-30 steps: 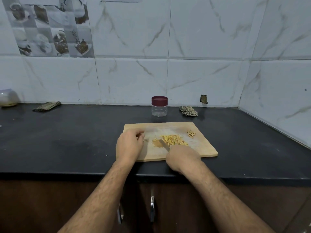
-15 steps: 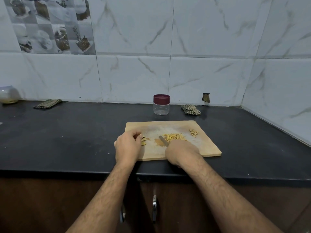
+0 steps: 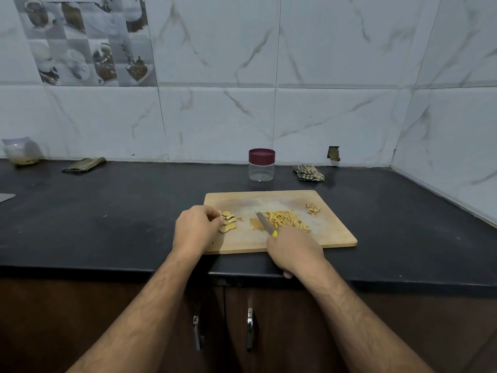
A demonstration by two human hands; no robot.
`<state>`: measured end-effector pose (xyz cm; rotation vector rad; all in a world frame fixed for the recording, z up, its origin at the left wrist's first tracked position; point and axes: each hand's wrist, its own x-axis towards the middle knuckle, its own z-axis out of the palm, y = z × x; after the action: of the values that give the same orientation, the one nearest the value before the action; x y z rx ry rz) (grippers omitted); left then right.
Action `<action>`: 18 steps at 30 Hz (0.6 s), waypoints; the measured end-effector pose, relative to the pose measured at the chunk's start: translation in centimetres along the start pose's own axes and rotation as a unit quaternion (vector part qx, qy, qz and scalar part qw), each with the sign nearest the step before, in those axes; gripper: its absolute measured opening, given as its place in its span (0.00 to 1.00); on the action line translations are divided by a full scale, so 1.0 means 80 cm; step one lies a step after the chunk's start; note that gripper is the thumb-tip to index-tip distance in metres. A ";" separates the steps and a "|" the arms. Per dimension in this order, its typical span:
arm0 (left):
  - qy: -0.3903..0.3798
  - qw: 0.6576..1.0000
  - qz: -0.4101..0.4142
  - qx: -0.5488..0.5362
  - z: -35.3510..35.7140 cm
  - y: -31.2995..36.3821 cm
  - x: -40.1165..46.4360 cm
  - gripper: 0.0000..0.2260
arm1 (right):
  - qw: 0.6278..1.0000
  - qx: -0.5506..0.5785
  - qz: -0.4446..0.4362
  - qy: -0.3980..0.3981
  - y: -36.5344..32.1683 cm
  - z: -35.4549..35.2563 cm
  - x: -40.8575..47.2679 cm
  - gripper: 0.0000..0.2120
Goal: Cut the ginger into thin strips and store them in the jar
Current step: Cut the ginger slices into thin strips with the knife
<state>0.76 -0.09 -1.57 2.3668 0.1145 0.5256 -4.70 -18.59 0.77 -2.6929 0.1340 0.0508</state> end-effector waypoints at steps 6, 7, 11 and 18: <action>-0.024 0.995 0.015 0.098 0.001 0.007 -0.001 0.05 | 0.999 0.047 0.000 0.000 0.009 0.002 0.001 0.08; -0.026 0.993 0.022 0.110 0.003 0.008 -0.002 0.05 | 0.999 0.049 -0.002 0.000 0.010 0.003 0.002 0.08; -0.034 0.992 0.021 0.120 0.006 0.010 0.000 0.04 | 0.999 0.043 -0.004 0.004 0.013 0.005 0.004 0.09; -0.065 0.997 -0.011 0.028 0.031 0.048 0.020 0.05 | 0.999 0.036 -0.005 0.019 0.013 0.009 0.003 0.13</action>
<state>2.99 -4.15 -0.19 2.4439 0.0972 0.3596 -4.56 -19.26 -0.31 -2.6235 0.1308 -0.0073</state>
